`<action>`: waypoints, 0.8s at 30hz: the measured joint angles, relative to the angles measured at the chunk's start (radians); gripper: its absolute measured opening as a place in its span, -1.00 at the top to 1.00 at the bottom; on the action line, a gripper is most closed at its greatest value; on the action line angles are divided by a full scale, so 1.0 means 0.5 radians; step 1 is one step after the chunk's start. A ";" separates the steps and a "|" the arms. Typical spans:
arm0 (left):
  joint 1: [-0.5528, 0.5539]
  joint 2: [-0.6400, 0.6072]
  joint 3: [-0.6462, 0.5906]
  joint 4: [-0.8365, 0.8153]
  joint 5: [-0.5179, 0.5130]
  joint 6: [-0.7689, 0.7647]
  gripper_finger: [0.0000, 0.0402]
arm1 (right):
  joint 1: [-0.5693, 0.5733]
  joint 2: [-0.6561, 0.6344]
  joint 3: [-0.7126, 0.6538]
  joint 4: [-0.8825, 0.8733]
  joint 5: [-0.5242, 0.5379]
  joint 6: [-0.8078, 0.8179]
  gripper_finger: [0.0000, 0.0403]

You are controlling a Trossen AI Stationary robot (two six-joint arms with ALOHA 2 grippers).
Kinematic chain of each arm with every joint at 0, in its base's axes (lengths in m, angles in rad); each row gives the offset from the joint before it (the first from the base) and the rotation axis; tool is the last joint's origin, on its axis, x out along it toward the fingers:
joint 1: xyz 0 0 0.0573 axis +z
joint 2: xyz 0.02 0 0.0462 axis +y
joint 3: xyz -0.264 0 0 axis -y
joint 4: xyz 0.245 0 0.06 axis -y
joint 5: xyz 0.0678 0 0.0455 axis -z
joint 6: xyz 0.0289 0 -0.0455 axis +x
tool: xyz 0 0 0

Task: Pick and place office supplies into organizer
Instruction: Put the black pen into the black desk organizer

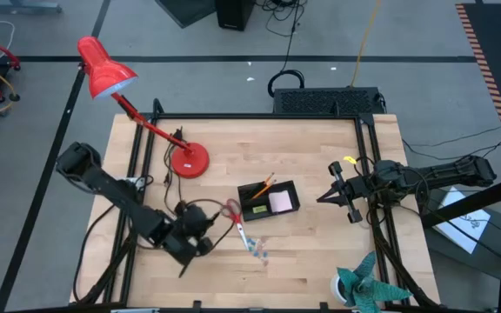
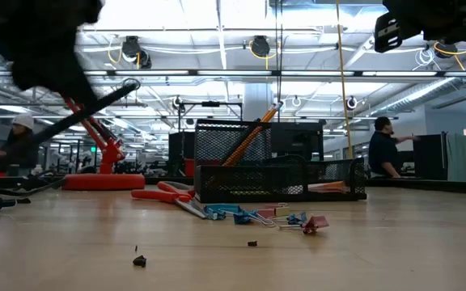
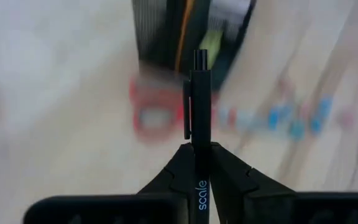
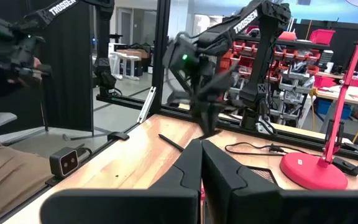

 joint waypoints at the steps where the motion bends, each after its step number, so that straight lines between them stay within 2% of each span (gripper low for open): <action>1: 0.028 -0.019 0.001 0.086 -0.080 0.121 0.77 | 0.000 0.001 0.000 0.000 0.000 0.000 1.00; 4: 0.116 -0.068 0.001 0.387 -0.257 0.531 0.73 | 0.000 0.000 0.000 0.001 0.000 0.000 1.00; 7: 0.241 -0.084 0.004 0.728 -0.343 0.969 0.78 | 0.000 0.000 0.000 0.000 0.000 0.000 1.00; 12: 0.481 -0.084 0.004 1.241 -0.321 1.601 0.85 | 0.000 0.000 0.000 -0.001 -0.001 0.000 1.00; 15: 0.629 -0.085 0.005 1.375 -0.268 1.789 0.83 | -0.001 0.000 0.000 -0.001 0.000 0.000 1.00; 19: 0.794 -0.084 0.005 1.416 -0.111 1.891 0.76 | -0.001 0.001 0.001 -0.002 0.000 -0.011 1.00; 24: 0.945 0.009 0.006 1.545 0.073 1.993 0.81 | 0.000 0.000 0.000 0.000 0.004 -0.060 1.00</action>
